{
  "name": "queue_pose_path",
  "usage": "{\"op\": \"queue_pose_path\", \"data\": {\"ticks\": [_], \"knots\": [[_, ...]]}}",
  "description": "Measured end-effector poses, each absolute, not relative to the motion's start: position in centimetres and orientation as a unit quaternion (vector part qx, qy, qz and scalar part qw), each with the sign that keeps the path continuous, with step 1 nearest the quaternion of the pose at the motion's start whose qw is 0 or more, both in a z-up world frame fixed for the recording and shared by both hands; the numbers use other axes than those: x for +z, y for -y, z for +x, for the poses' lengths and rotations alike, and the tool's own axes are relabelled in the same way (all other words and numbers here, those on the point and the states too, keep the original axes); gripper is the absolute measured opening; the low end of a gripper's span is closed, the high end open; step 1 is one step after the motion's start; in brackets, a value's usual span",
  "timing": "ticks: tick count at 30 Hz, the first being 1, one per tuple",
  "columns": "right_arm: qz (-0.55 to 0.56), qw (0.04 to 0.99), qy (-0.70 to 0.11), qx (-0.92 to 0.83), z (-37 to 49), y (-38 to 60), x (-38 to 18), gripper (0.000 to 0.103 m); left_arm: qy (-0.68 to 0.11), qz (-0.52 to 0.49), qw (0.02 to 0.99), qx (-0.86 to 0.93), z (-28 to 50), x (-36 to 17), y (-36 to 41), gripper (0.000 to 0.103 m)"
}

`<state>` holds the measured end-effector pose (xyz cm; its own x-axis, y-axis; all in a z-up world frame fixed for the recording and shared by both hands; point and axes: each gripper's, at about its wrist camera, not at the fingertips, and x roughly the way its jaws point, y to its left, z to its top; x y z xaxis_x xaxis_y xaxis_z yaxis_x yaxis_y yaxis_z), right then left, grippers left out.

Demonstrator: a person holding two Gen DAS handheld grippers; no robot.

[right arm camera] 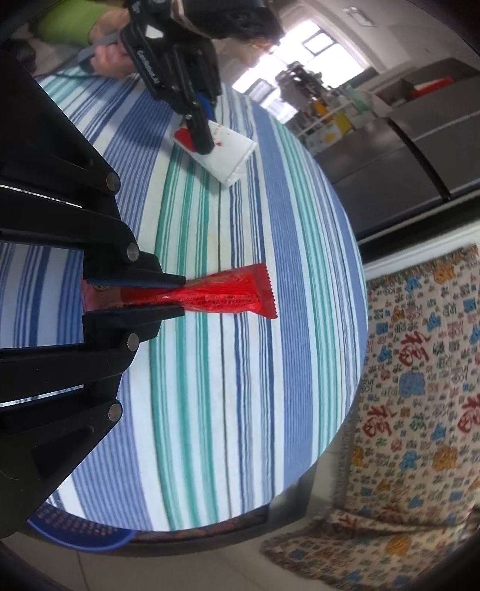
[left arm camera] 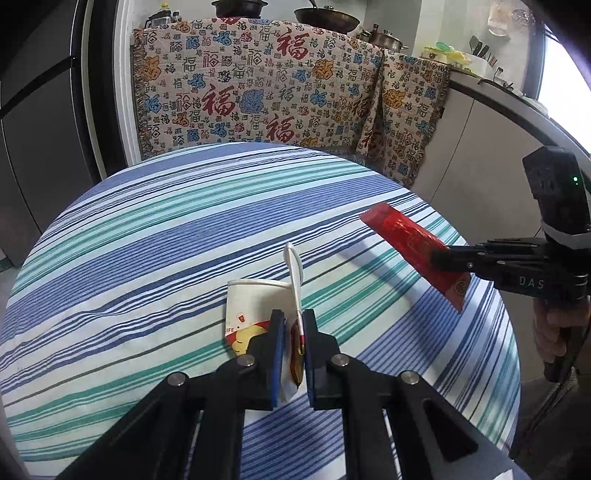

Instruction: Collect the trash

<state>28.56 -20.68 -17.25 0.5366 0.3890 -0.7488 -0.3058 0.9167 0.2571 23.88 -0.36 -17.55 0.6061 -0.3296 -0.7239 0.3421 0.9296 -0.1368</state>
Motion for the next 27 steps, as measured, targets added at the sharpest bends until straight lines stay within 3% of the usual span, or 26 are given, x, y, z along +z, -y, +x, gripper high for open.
{"op": "queue_pose_path", "data": {"ticks": [16,27], "knots": [[0.162,0.908,-0.385,0.022,21.2,43.2,-14.5,0.007,-0.392,0.008,0.849,-0.355,22.1,-13.5,21.7,0.010],[0.202,0.869,-0.447,-0.060,21.0,53.4,-19.7,0.007,-0.451,0.026,0.803,-0.388,24.6,-19.3,36.6,0.010]]}}
